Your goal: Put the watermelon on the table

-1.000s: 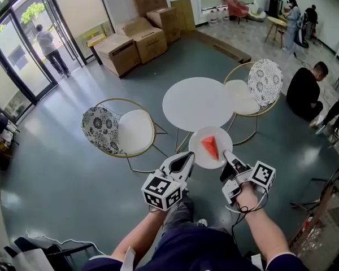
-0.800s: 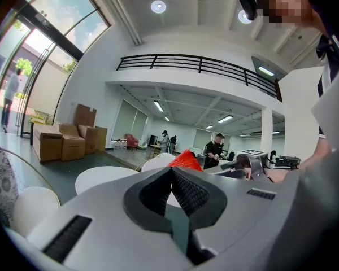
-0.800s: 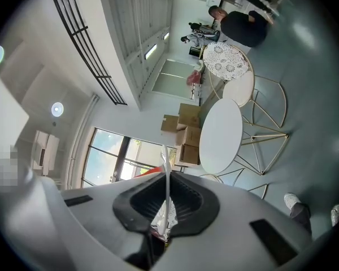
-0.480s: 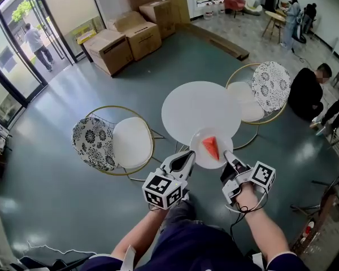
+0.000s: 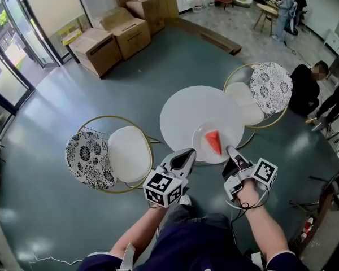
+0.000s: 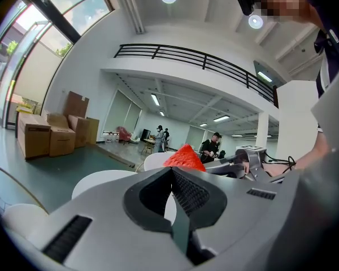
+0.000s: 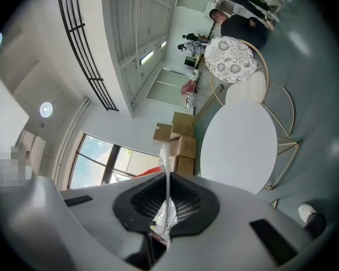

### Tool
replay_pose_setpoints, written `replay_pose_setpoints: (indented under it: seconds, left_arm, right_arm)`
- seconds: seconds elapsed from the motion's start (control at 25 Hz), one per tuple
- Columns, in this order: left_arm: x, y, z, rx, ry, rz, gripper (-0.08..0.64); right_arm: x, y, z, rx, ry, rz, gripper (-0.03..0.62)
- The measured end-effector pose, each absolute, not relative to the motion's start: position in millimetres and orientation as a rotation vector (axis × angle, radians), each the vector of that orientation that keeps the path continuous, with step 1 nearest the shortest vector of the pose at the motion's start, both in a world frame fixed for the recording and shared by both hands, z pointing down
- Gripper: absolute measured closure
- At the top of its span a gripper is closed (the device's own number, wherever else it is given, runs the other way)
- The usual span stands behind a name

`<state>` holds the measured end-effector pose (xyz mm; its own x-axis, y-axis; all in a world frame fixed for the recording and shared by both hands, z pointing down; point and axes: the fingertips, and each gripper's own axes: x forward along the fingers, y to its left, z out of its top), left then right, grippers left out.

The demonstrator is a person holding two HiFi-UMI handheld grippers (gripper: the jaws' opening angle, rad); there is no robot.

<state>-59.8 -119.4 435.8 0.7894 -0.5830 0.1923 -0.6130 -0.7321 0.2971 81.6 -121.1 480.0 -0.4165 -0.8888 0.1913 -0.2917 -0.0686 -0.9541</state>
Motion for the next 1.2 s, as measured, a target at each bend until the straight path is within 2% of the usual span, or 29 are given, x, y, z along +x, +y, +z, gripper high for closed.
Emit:
replay_pose_setpoints:
  seconds: [0.48,1.2]
  left_arm:
    - [-63,-162,464,2.597,-0.892,0.163,0.555]
    - [-21,-198,519,2.565,-0.922,0.262,0.555]
  right_arm:
    - [102,-169,509,-1.366,1.66,-1.519,0.578]
    - [127,-233,640,-1.398,1.633,-1.765,0.578]
